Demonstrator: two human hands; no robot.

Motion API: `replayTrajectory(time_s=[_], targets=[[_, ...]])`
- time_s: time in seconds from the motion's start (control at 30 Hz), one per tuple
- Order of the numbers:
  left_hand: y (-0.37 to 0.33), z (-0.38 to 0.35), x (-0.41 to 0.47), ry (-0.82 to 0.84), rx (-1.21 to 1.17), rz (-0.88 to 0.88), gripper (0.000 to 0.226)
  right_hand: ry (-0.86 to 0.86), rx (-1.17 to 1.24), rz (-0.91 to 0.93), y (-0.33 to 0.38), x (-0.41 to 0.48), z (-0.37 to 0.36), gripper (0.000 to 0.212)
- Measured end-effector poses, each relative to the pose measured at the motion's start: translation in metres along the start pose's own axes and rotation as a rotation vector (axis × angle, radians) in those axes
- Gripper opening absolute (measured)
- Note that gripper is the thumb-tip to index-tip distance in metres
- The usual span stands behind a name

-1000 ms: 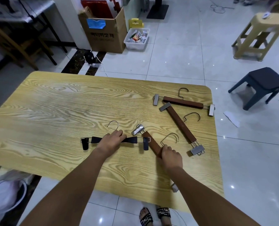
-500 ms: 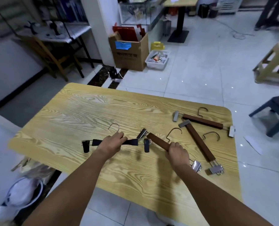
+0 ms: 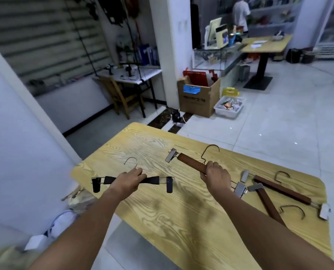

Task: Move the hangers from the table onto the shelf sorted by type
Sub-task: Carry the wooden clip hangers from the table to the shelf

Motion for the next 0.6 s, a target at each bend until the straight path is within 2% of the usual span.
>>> replayTrajectory(time_s=[0.3, 0.6], targets=[[0.027, 0.039, -0.066, 0.001, 0.06, 0.268, 0.039, -0.07, 0.059, 0.252, 0.058, 0.032, 0.042, 0.035], [0.025, 0.056, -0.207, 0.096, 0.066, 0.633, 0.042, -0.056, 0.173, 0.546, 0.151, 0.0, 0.049, 0.034]])
Point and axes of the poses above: each hand's wrist, its own x-axis towards the middle knuckle, its own z-axis out of the back of the hand, y = z × x, the point moved 2 cm from there along x, towards the middle knuckle, and after that the axes turned 8 degrees about -y, right-handed, at the moved point
